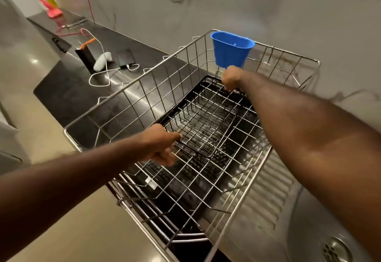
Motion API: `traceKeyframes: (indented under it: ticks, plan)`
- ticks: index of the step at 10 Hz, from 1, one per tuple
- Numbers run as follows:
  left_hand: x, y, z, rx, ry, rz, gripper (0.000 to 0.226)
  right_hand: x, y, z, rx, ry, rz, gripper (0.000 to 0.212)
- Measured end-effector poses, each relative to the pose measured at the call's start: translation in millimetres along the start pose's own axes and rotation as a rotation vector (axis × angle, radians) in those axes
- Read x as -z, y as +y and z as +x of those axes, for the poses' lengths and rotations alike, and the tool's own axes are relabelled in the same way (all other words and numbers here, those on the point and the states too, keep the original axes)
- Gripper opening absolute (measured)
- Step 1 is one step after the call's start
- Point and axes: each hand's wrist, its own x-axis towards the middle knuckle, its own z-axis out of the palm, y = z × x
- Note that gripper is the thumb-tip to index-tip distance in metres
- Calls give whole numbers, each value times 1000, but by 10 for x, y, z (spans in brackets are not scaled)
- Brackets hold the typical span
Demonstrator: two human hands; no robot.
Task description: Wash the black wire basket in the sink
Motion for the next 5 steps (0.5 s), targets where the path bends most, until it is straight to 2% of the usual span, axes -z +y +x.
traceKeyframes:
  ticks: [1, 2, 3, 4, 5]
  plan:
    - [85, 10, -31, 7, -38, 100, 43, -41, -9, -21, -16, 0, -28, 23]
    - [167, 42, -35, -81, -2, 204, 46, -28, -8, -84, -26, 15, -56, 20]
    - [220, 156, -34, -209, 14, 186, 40, 42, 1, -260, -31, 16, -97, 18]
    - [181, 348, -36, -368, 45, 199, 32, 175, 22, -439, -26, 84, -112, 25]
    - [69, 555, -159, -546, 151, 341, 26, 324, 67, -709, -3, 166, -174, 29]
